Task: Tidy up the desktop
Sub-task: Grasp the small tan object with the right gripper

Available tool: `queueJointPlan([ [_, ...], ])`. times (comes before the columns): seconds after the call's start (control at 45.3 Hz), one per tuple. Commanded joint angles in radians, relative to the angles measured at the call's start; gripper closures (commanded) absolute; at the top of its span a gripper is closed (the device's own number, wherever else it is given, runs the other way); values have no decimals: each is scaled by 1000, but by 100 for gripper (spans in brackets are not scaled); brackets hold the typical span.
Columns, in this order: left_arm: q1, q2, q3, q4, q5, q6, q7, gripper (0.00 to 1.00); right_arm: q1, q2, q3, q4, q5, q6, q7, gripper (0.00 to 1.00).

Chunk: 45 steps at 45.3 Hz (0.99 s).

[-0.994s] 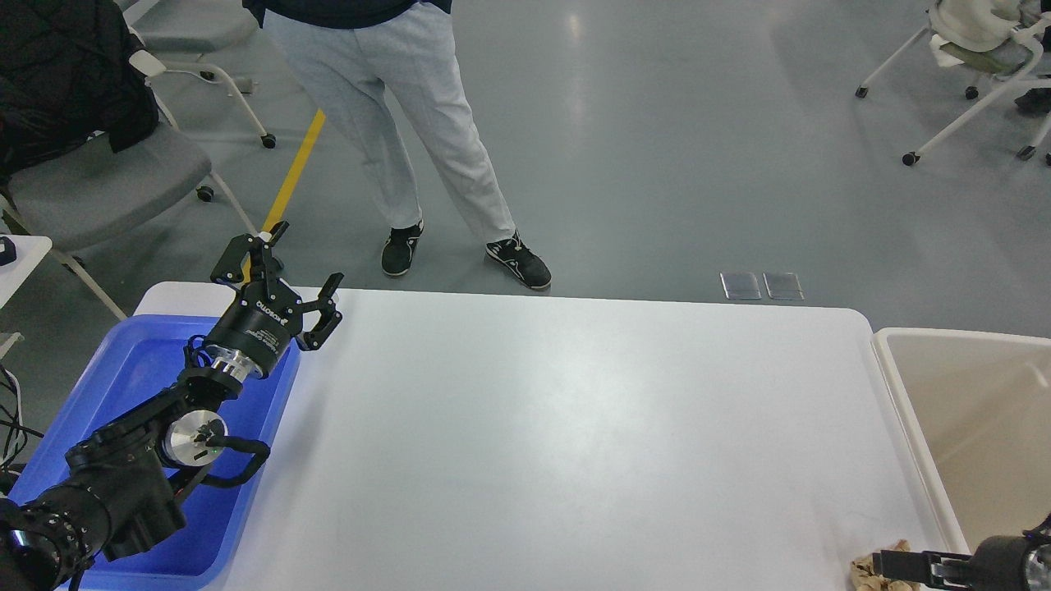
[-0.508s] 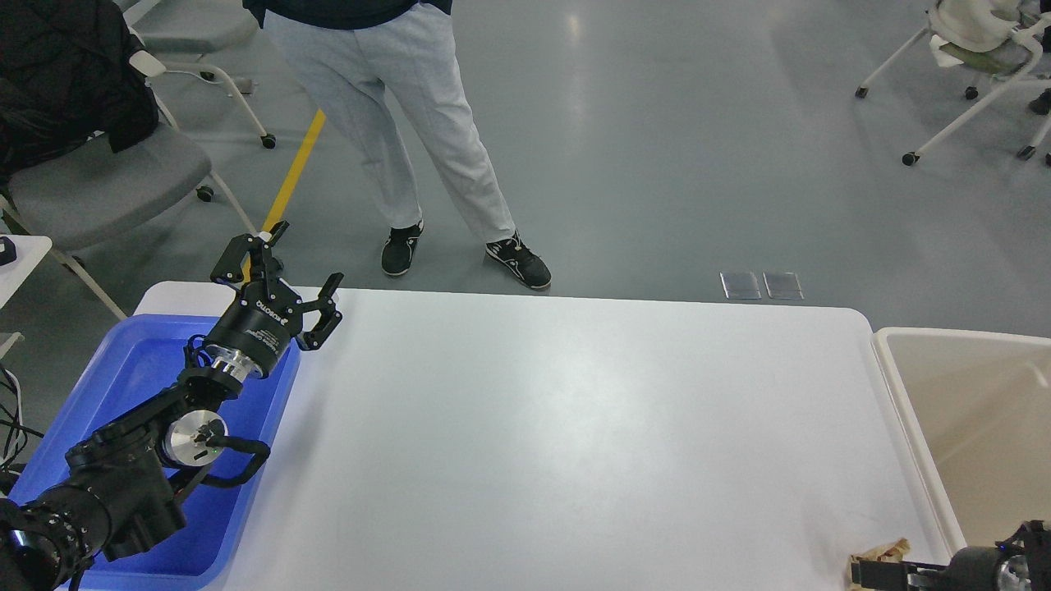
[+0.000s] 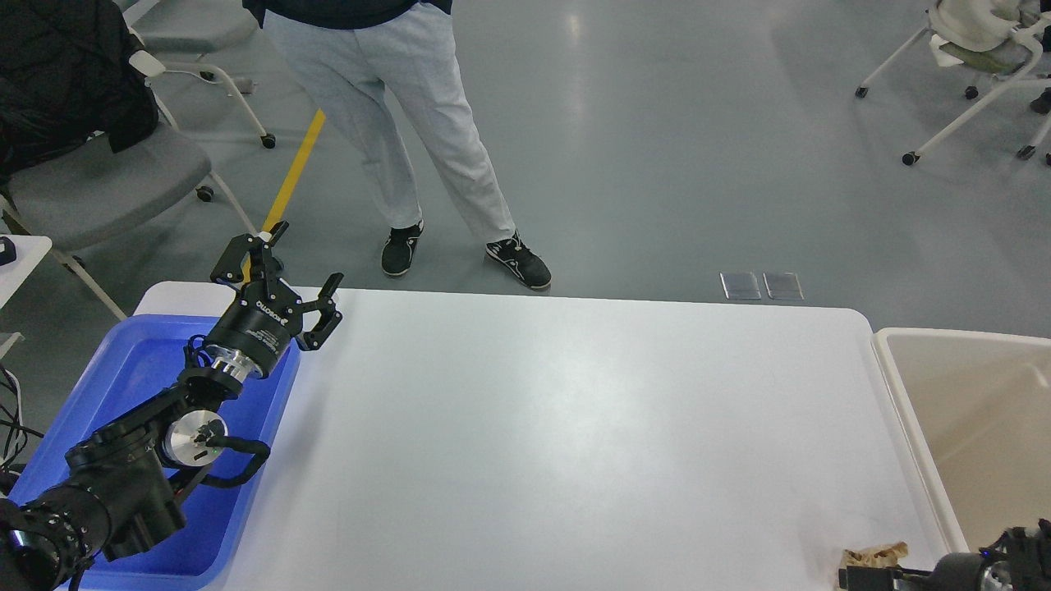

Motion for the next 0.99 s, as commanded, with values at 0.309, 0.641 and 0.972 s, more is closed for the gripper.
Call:
queueJointPlan([
  [0.309, 0, 0, 0, 0, 0, 1, 0, 0, -13, 44, -1, -43, 0, -21, 31, 8],
  [0.641, 0, 0, 0, 0, 0, -1, 0, 0, -22, 40, 0, -43, 0, -35, 55, 100],
  [0.972, 0, 0, 0, 0, 0, -1, 0, 0, -20, -23, 0, -19, 32, -98, 152, 100],
])
